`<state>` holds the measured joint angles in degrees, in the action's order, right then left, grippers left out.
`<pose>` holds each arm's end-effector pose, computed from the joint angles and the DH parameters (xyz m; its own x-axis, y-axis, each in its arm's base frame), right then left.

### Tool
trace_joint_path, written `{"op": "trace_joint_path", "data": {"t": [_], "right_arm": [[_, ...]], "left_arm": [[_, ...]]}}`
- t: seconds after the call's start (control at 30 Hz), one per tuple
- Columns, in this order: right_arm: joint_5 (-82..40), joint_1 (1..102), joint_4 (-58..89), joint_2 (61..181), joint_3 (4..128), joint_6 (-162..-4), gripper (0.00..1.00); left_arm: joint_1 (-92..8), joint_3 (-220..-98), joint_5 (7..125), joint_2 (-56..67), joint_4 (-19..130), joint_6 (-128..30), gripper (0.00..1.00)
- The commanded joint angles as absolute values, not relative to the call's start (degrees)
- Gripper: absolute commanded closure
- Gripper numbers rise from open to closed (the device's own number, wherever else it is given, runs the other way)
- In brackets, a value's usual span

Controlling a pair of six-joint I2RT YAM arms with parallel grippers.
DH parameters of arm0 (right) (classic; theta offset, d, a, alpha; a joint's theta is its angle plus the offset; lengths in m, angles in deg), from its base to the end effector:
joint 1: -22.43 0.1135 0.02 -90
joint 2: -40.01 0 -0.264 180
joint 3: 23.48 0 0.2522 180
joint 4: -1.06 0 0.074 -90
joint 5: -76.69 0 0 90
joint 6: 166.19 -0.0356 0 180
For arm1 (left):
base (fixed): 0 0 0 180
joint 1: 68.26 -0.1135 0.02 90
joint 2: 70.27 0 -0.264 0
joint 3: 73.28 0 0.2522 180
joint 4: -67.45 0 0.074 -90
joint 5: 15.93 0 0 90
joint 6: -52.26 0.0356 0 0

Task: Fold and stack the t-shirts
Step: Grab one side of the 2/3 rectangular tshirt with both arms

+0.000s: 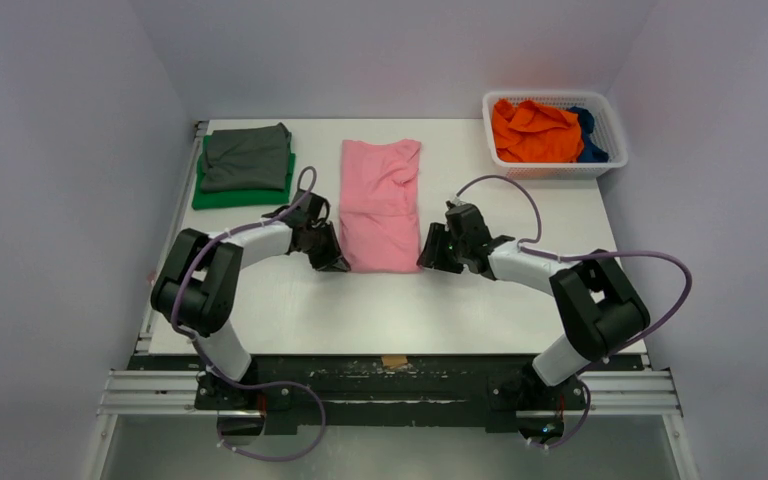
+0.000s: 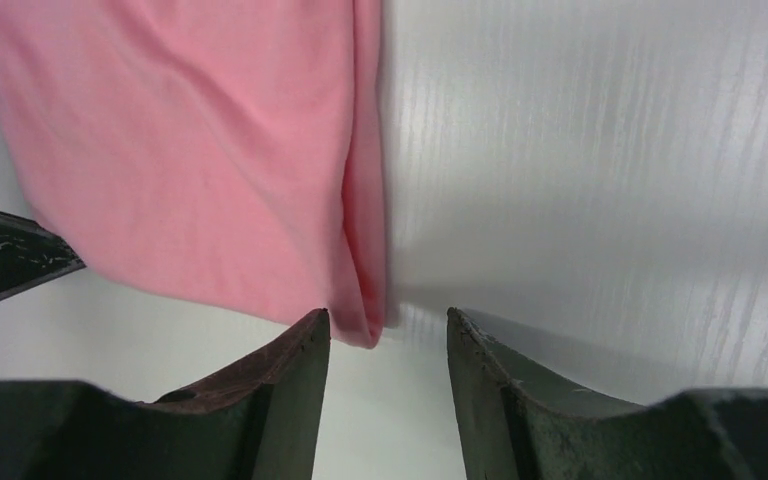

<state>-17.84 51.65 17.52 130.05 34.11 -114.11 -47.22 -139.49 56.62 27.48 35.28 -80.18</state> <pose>0.2648 0.1513 0.1597 -0.8458 0.2289 -0.4819 -0.0154 0.8925 0.4509 0.2933 -0.1243 0.1464 -0.9323 -0.3311 -0.1454 -0.2204 0.8391 -0.4973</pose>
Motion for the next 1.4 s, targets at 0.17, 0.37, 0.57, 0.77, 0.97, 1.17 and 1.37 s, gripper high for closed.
{"op": "trace_joint_path", "data": {"t": [0.17,0.37,0.57,0.77,0.97,1.17,1.37], "right_arm": [[-24.4,52.0,11.3,134.2,34.2,-116.4,0.64],[-24.1,52.5,11.9,132.5,31.7,-117.6,0.66],[-23.0,52.9,11.9,132.7,31.2,-118.2,0.79],[-21.8,53.5,13.9,130.1,30.7,-118.3,1.00],[-25.7,55.6,19.9,122.5,28.0,-117.2,1.00],[-28.5,59.5,23.5,111.6,20.4,-120.6,1.00],[-27.8,65.7,32.0,97.6,18.5,-122.9,1.00]], "left_arm": [[-46.7,-138.0,61.0,27.5,35.4,-79.4,1.00],[-46.7,-134.8,61.7,24.6,36.7,-80.6,1.00],[-46.8,-133.7,61.6,24.5,37.6,-81.0,1.00],[-46.7,-130.6,62.3,21.0,39.7,-81.5,1.00],[-43.7,-120.6,64.7,10.3,41.5,-82.8,1.00],[-36.6,-110.7,68.5,-6.1,34.6,-86.8,1.00],[-32.5,-106.6,67.5,-34.2,18.8,-90.9,1.00]]}}
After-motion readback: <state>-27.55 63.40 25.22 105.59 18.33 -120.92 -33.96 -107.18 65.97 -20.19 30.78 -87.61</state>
